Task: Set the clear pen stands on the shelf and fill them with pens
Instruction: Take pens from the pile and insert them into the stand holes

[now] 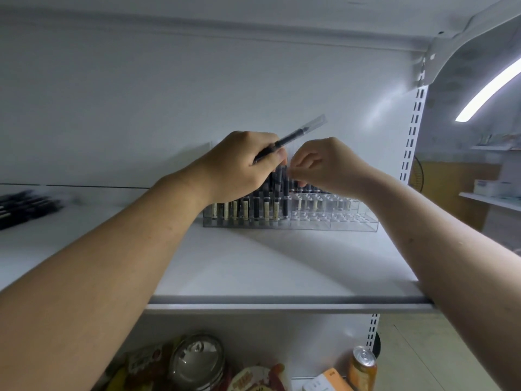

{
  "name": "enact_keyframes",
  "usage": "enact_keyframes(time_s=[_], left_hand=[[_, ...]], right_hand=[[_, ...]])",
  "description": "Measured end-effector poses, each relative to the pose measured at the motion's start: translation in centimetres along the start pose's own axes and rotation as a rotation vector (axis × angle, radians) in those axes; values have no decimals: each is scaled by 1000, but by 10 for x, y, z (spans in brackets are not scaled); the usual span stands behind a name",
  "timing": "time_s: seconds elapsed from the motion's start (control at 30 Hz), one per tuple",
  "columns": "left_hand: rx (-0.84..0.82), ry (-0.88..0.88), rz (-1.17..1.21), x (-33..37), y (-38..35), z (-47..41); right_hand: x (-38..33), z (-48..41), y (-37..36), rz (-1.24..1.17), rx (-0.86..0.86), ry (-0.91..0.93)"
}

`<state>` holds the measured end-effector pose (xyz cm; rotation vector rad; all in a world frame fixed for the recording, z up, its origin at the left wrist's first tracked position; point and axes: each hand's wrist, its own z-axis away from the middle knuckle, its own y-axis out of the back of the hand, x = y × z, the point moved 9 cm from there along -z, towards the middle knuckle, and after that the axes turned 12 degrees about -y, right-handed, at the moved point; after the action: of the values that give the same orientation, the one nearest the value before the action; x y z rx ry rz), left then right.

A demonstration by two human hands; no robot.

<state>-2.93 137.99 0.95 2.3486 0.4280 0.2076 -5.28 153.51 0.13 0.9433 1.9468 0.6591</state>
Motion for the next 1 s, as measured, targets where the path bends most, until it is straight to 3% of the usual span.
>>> enact_keyframes(time_s=[0.07,0.13,0.23,0.3,0.47,0.63,0.73,0.87,1.0], left_hand=[[-3,-9,6,2,0,0],[0,-10,-9,3,0,1],[20,-11,-78,3,2,0],[38,-10,-124,2,5,0],[52,-37,-210,-1,7,-2],[73,-131,-304,5,6,-5],[52,-134,-374,4,7,-5],[31,-110,-413,4,10,-5],[-3,-52,-420,0,7,-3]], right_hand=[[-4,1,17,-90,95,41],[-7,3,32,-346,107,82],[-17,5,30,-719,-111,128],[-26,8,22,-790,-235,160],[-30,8,16,-854,-292,193],[-21,1,24,-882,-148,159],[-9,-2,39,-900,32,113],[-1,-2,58,-669,300,131],[-5,-1,54,-440,335,135]])
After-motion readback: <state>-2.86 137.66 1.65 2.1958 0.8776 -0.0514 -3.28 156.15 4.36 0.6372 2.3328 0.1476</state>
